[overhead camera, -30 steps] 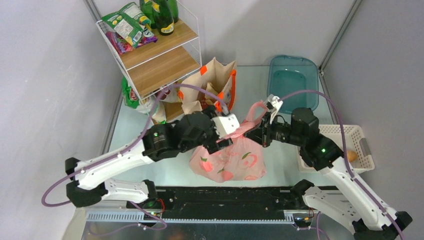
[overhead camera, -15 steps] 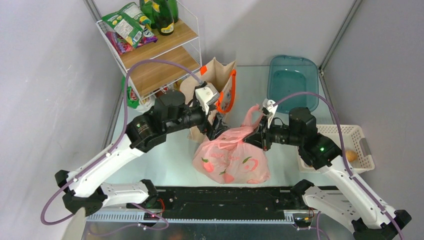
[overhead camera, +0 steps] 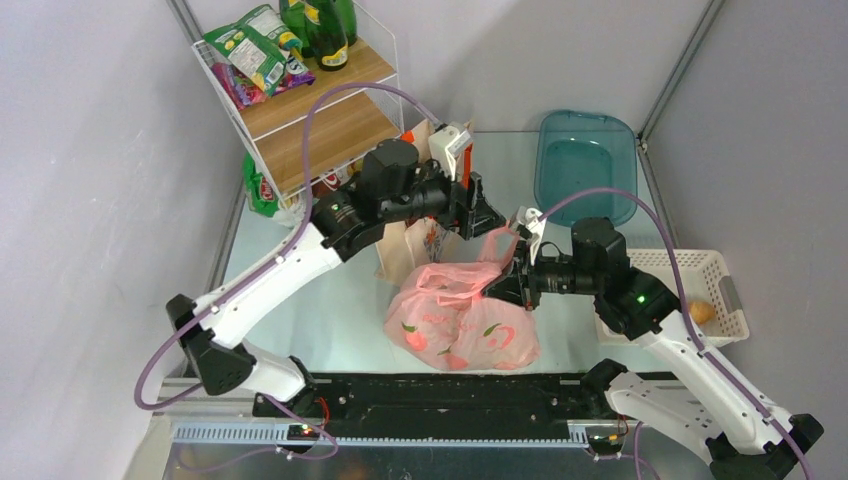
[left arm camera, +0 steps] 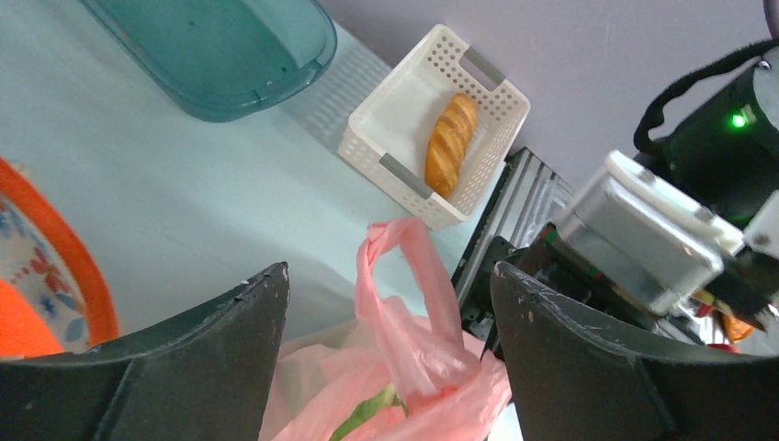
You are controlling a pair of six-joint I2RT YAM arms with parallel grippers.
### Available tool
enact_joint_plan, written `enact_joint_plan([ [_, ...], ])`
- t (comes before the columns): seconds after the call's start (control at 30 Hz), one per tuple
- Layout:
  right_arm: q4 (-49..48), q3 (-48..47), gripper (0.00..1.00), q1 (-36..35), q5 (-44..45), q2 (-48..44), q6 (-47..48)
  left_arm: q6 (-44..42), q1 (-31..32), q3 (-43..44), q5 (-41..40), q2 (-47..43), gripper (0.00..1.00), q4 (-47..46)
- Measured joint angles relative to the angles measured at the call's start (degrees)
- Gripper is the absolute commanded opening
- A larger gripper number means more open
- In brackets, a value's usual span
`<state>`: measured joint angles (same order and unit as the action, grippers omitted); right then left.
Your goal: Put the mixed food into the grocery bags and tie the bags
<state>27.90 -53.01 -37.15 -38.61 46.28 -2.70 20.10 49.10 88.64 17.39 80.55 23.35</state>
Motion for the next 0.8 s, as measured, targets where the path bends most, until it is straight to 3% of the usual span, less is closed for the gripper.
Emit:
enact_joint_plan([
  [0.17, 0.61, 0.11, 0.0, -0.15, 0.07, -0.11, 0.0, 3.37, -0.52, 2.21, 2.75, 4.44, 0.73, -0.31],
  [0.4, 0.92, 0.2, 0.0, -0.2, 0.17, -0.44, 0.0, 5.79, -0.74, 2.47, 6.03, 8.94, 0.66, -0.55],
  [0.47, 0.96, 0.2, 0.0, -0.2, 0.17, -0.5, -0.02, 6.32, -0.76, 2.47, 7.21, 9.77, 0.58, -0.52],
  [0.53, 0.96, 0.2, 0.0, -0.2, 0.2, -0.55, -0.02, 6.84, -0.76, 2.47, 8.44, 10.19, 0.35, -0.52],
  [0.57, 0.96, 0.2, 0.0, -0.2, 0.24, -0.59, -0.02, 6.91, -0.76, 2.47, 8.92, 10.23, 0.28, -0.5],
  [0.6, 0.96, 0.2, 0.0, -0.2, 0.31, -0.61, -0.02, 7.15, -0.76, 2.47, 9.62, 10.23, 0.14, -0.52],
  [0.63, 0.96, 0.2, 0.0, -0.2, 0.39, -0.61, -0.02, 7.3, -0.76, 2.47, 10.19, 10.23, 0.07, -0.57],
  [0.67, 0.96, 0.2, 0.0, -0.2, 0.46, -0.61, -0.02, 6.95, -0.76, 2.47, 10.88, 10.23, 0.02, -0.68],
  [0.8, 0.96, 0.2, 0.0, -0.2, 1.07, -0.61, -0.2, 6.75, -0.85, 2.32, 11.69, 10.05, 0.0, -0.7],
])
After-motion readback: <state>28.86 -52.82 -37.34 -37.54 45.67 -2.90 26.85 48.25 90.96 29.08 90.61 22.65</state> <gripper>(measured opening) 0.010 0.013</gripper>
